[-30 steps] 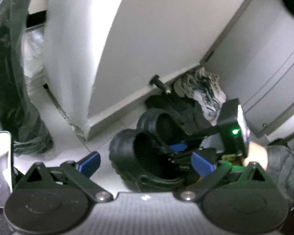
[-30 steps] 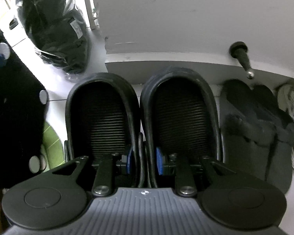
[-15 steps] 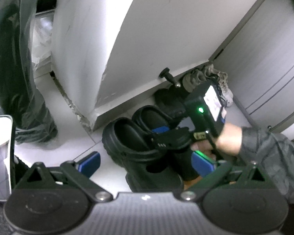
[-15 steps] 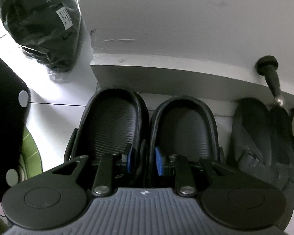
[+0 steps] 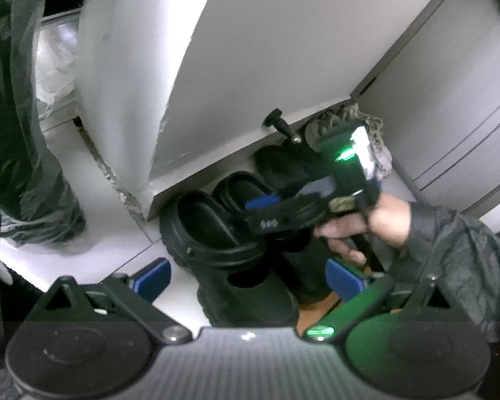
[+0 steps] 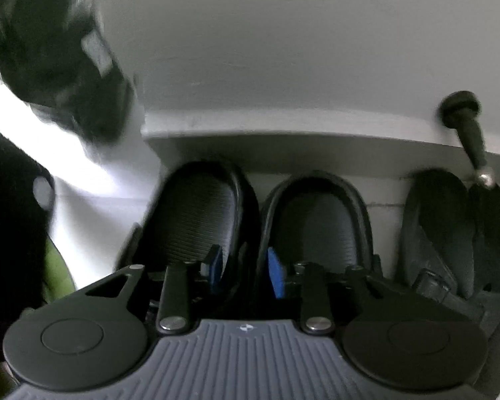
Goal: Organize scattered shoes
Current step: 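Lower the black slides beside the dark grey clogs with the right tool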
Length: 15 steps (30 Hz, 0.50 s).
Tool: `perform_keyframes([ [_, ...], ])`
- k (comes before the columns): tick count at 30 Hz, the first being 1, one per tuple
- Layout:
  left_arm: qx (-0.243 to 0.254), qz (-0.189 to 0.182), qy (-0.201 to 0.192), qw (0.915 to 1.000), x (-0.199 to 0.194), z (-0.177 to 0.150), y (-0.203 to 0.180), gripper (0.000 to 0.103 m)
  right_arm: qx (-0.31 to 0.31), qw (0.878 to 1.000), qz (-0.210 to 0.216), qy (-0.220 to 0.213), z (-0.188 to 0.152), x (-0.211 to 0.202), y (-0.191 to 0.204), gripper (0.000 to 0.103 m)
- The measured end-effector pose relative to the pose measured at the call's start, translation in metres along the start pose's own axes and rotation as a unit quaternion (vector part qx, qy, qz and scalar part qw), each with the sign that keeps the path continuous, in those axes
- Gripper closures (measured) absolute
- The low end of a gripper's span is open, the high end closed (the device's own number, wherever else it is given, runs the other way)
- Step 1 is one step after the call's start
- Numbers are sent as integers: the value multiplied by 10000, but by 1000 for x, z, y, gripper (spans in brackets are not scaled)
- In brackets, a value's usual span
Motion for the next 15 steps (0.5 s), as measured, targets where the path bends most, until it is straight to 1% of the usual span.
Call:
perform_keyframes([
  [1, -19, 8, 7, 10000, 2, -1, 0, 2, 161, 9996, 56, -221, 1, -10, -4, 24],
  [2, -58, 27, 34, 10000, 5, -1, -1, 2, 303, 9988, -8, -375, -1, -19, -9, 21],
  [4, -127, 41, 105, 9999, 11, -2, -2, 2, 582, 9959, -137, -674, -5, -36, -20, 21],
  [5, -144, 33, 140, 9998, 13, -2, -3, 2, 669, 9950, -229, -699, -10, -42, -27, 21],
  [6, -132, 19, 152, 9998, 15, -2, -5, 2, 710, 9947, -295, -678, -13, -44, -31, 21],
  [7, -119, 4, 165, 9998, 17, -2, -8, 2, 783, 9941, -461, -591, -21, -46, -38, 21],
  [10, -49, -54, 187, 9998, 20, -3, -14, 2, 761, 9939, -780, -184, -46, -44, -45, 21],
  [11, -40, -63, 202, 9998, 21, -3, -15, 2, 732, 9942, -792, -28, -56, -41, -45, 16],
  [12, -30, -63, 214, 9997, 23, -3, -16, 2, 803, 9944, -683, 25, -64, -38, -43, 14],
  [13, -19, -53, 223, 9997, 24, -3, -17, 2, 865, 9945, -584, 78, -71, -36, -41, 13],
  [15, -1, -31, 244, 9997, 26, -3, -18, 2, 752, 9950, -636, 187, -75, -30, -38, 13],
])
Point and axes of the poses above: each gripper's, at about its wrist camera, not at the fingertips, and x roughly the way its jaws point, y to its left, z to its top, the point moved 4 cm from there along x, roughly the way its jaws point, and after that the axes turned 10 degrees about -x, right-handed, at the moved point
